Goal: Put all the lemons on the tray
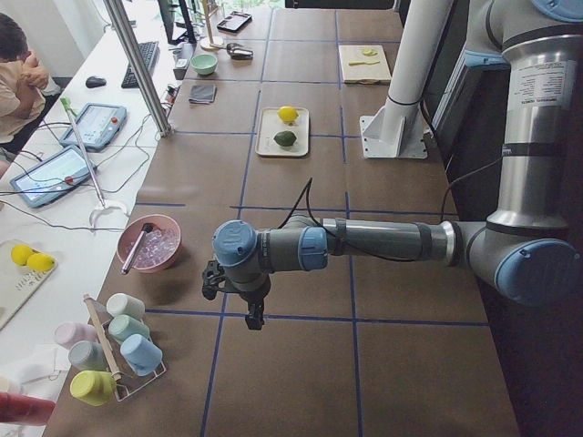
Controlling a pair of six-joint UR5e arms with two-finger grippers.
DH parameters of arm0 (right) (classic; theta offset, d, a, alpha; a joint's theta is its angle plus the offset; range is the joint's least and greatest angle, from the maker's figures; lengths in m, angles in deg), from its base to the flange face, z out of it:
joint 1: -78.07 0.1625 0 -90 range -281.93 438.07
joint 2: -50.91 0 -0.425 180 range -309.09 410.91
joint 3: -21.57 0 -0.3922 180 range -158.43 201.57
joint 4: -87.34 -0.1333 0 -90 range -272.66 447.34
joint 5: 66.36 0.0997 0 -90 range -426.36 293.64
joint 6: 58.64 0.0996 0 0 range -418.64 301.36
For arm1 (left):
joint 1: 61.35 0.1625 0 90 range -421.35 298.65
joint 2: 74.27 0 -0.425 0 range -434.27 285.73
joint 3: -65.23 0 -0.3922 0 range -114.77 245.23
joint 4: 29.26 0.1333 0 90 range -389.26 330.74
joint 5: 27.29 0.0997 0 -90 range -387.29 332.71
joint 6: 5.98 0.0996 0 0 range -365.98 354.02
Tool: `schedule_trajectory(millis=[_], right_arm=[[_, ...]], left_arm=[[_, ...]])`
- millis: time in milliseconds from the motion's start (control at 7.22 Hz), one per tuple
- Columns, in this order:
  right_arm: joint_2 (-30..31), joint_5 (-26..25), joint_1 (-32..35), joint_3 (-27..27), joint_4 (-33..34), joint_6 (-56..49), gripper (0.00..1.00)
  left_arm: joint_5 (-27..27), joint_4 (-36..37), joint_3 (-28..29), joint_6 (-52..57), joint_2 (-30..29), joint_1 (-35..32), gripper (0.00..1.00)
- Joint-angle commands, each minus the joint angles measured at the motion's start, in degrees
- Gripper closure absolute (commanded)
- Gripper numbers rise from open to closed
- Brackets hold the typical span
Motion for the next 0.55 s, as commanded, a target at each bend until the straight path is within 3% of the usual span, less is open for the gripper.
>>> schedule_trajectory(millis=[0, 416], right_arm=[[-0.2, 0.07, -0.03, -0.12, 0.08, 0.06, 0.0], [-0.03, 0.07, -0.03, -0.21, 0.08, 0.06, 0.0]], left_arm=[[0.28, -0.28, -1.28, -2.07, 1.28, 0.0, 0.0], [0.28, 0.41, -6.19, 2.59, 5.76, 0.08, 0.0]])
